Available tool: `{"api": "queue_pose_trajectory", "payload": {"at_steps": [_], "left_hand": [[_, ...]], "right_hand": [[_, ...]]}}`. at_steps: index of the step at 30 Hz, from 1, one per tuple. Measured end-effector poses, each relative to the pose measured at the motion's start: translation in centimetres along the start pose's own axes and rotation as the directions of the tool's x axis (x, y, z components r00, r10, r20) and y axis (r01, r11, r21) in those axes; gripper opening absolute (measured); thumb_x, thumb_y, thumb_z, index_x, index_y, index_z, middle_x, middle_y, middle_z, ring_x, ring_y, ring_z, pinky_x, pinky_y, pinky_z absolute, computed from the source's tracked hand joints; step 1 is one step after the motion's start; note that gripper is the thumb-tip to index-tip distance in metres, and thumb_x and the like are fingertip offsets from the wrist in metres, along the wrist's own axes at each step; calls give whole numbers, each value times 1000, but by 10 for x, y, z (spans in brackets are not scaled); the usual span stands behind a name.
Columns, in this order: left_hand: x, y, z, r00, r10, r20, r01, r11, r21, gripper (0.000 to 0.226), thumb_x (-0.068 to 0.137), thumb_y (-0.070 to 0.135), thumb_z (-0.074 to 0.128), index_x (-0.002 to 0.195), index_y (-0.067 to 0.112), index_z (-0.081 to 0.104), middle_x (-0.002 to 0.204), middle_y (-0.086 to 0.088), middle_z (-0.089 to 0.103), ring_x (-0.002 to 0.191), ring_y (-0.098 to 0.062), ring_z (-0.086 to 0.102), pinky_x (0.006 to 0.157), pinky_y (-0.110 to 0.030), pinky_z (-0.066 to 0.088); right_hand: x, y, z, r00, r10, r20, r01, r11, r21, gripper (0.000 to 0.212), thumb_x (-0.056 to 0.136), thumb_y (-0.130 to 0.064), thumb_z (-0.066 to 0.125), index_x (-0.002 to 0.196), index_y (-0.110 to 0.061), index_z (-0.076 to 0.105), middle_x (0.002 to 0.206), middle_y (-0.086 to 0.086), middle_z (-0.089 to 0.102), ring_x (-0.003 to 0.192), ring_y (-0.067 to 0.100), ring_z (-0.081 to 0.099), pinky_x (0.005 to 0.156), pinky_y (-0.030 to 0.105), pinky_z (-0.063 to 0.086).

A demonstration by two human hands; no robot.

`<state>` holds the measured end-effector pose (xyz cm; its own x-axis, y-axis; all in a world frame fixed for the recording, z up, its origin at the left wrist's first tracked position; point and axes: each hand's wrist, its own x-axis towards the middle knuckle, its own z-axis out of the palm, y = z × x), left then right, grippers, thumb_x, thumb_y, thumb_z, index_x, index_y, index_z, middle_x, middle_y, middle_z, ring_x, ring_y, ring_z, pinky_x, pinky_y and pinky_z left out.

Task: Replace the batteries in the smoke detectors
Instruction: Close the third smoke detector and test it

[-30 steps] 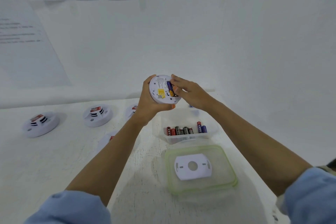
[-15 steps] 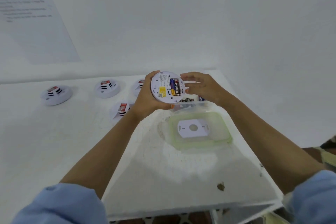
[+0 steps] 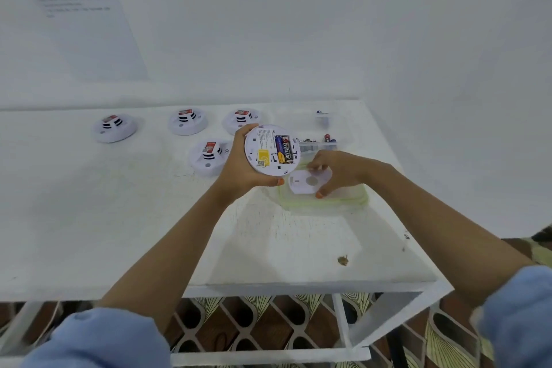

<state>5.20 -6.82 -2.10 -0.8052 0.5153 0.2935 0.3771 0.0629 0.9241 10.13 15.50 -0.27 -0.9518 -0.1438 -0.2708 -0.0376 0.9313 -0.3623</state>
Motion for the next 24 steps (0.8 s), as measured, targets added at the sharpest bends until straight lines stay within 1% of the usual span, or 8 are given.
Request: {"api": "queue_pose_trajectory", "payload": {"at_steps": [3, 7, 11, 13, 15, 17, 20, 24], "left_hand": [[-3, 1, 0, 1000, -6, -10, 6, 1000, 10, 102, 45, -2, 80, 130, 12, 26, 117, 13, 44, 101, 18, 50, 78, -11, 50], [-1, 0, -2, 1000, -8, -7, 8, 1000, 12, 106, 45, -3, 82, 134, 7, 25, 118, 13, 44, 100, 18, 50, 78, -11, 50], [10, 1, -7, 1000, 5, -8, -5, 1000, 1, 107, 46, -4, 84, 135, 8, 25, 124, 14, 42, 106, 15, 48, 84, -16, 50], [18, 2, -9, 1000, 12, -13, -13, 1000, -9, 108, 46, -4, 85, 136, 9, 25, 128, 6, 40, 109, 13, 47, 86, -17, 50], [28, 3, -9, 1000, 25, 2, -25, 999, -34, 107, 45, -1, 83, 134, 11, 26, 128, 2, 41, 108, 11, 49, 82, -17, 52], [41, 5, -9, 999, 39, 14, -38, 999, -29, 104, 44, 3, 84, 131, 15, 28, 124, 4, 43, 105, 11, 51, 79, -15, 51], [61, 7, -12, 995, 86, 50, -86, 996, 10, 97, 41, 22, 86, 125, 10, 38, 120, -2, 49, 105, 1, 53, 83, -14, 47], [82, 0, -22, 995, 77, 65, -73, 995, -63, 103, 45, 0, 82, 133, 9, 28, 124, 6, 45, 105, 11, 52, 78, -11, 48]], "right_hand": [[2, -4, -3, 1000, -1, 6, 2, 999, -38, 72, 69, -32, 79, 130, -9, 48, 124, 5, 49, 105, 17, 47, 88, 23, 37], [-3, -6, -9, 999, 8, -50, -10, 999, -35, 67, 66, -26, 80, 125, -10, 52, 120, 3, 52, 97, 12, 47, 80, 21, 37], [-24, 1, -44, 964, 25, -265, -12, 999, 51, 58, 64, -13, 79, 117, -9, 57, 113, 4, 54, 96, 19, 54, 80, 26, 44], [-27, -2, -59, 918, -15, -396, 69, 990, 121, 56, 63, -9, 80, 114, -9, 58, 109, 4, 55, 96, 19, 53, 85, 29, 44], [-19, -16, -67, 888, -85, -452, 174, 972, 159, 58, 61, -8, 81, 114, -10, 58, 107, 0, 53, 96, 16, 51, 87, 27, 44], [-3, -33, -69, 874, -156, -460, 254, 954, 160, 61, 59, -11, 82, 114, -11, 57, 107, -2, 52, 96, 13, 51, 84, 22, 44], [21, -55, -72, 870, -222, -441, 310, 940, 139, 67, 52, -27, 74, 115, -14, 56, 105, -4, 49, 96, 10, 50, 83, 18, 43], [47, -59, -78, 870, -262, -417, 299, 954, 25, 69, 58, -21, 80, 121, -11, 54, 100, -6, 43, 95, 10, 45, 77, 11, 37]]}}
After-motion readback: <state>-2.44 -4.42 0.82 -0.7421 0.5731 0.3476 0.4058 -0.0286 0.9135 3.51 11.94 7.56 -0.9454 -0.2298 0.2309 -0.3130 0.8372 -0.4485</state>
